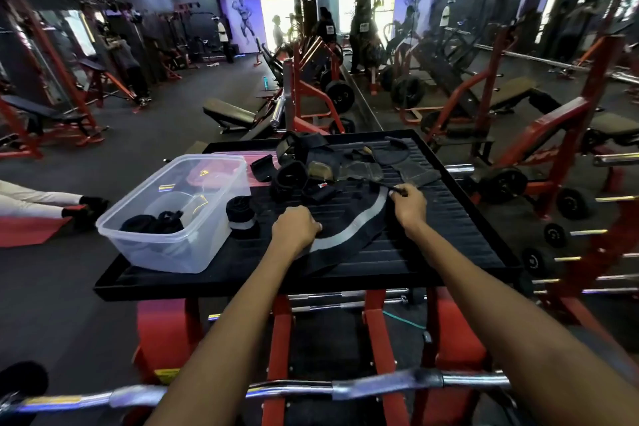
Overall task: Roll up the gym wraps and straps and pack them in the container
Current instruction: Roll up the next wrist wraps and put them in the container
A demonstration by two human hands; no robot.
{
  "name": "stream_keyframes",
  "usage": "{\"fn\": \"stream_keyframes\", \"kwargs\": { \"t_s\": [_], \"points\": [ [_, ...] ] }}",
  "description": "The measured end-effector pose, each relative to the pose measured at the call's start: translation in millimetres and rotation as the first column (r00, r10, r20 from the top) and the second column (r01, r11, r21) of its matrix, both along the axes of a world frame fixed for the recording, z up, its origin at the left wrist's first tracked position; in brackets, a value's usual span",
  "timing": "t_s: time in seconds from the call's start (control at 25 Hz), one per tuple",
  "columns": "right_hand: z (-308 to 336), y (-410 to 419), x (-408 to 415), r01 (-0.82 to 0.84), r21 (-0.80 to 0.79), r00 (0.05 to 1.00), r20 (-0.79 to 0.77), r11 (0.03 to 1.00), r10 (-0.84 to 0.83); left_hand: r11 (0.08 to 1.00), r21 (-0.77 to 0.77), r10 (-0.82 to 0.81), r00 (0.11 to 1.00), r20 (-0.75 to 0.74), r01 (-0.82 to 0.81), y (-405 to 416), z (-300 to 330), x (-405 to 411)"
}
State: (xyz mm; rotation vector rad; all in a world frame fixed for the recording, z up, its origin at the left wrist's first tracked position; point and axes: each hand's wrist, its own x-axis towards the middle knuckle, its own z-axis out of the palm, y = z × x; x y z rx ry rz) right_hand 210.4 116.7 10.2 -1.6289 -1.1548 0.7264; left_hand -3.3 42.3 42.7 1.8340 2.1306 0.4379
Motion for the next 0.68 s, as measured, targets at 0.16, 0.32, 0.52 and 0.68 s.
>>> {"fn": "stream_keyframes", "kwargs": {
  "t_s": [0.16, 0.32, 0.52, 0.68],
  "points": [
    [7, 3, -20, -0.071, 0.039, 0.995, -0.062, 0.997, 0.073, 0.995, -0.089, 0.038, 0.999, 0.027, -0.036, -2, 27, -10],
    [5, 11, -35, -0.13, 0.038, 0.986, -0.104, 0.991, 0.133, 0.977, -0.213, 0.052, 0.995, 0.086, -0.033, -7, 62, -19],
    [6, 9, -47, -0.254, 0.086, 0.959, -0.105, 0.963, 0.262, 0.927, -0.355, -0.051, 0.977, 0.209, 0.125, -22, 58, -22],
    [-7, 5, -50, -0.261, 0.067, 0.946, -0.179, 0.963, 0.269, 0.845, -0.47, 0.06, 0.828, 0.558, 0.256, -31, 6, -22]
  ]
}}
